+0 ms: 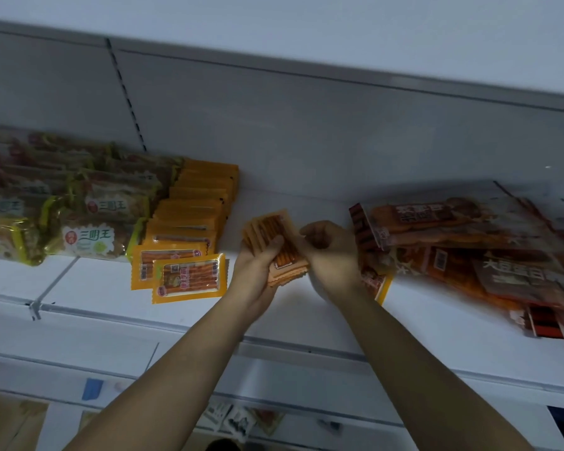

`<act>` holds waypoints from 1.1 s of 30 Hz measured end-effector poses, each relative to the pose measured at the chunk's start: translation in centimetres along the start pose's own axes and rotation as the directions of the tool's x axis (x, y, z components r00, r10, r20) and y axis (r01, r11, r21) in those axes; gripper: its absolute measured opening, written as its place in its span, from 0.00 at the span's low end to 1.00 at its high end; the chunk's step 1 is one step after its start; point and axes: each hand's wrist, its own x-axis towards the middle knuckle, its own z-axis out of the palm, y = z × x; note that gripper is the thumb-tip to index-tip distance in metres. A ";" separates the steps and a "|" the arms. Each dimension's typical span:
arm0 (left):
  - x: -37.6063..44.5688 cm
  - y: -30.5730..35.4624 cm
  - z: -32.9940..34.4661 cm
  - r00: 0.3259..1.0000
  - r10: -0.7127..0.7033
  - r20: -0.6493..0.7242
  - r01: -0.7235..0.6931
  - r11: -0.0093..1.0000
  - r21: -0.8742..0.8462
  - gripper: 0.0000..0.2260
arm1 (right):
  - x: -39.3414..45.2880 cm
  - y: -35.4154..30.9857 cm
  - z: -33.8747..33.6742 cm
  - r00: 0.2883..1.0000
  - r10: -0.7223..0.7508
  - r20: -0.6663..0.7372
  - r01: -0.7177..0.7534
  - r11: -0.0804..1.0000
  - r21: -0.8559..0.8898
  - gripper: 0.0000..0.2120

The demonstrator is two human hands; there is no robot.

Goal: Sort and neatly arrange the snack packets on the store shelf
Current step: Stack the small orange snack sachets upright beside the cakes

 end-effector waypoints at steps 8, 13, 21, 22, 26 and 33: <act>-0.4 0.1 0.1 0.995 -0.063 0.080 0.058 0.997 0.055 0.17 | -3.2 2.2 -7.8 0.948 -0.308 -0.076 0.136 0.611 -0.780 0.08; -0.6 -0.4 0.2 0.992 -0.046 0.114 0.027 0.987 0.161 0.21 | -5.3 4.7 -8.4 0.962 -0.205 -0.179 -0.063 0.472 -0.880 0.32; -0.9 -0.4 0.1 0.995 -0.033 0.090 0.019 0.989 0.146 0.22 | -4.3 2.8 -6.9 0.985 -0.156 -0.078 0.079 0.800 -0.594 0.25; -0.8 -0.4 0.1 0.996 -0.027 0.080 0.015 0.989 0.148 0.23 | -4.3 2.7 -6.8 0.978 -0.182 -0.102 0.089 0.809 -0.581 0.24; -0.9 -0.5 0.3 0.999 -0.001 0.053 -0.007 0.988 0.152 0.25 | -4.2 2.0 -6.2 0.944 -0.116 -0.309 0.052 0.977 -0.207 0.16; -1.3 -0.7 0.7 0.993 0.091 0.078 -0.109 0.958 0.266 0.26 | -3.5 -0.3 -2.8 0.968 0.102 -0.231 -0.008 0.926 0.378 0.14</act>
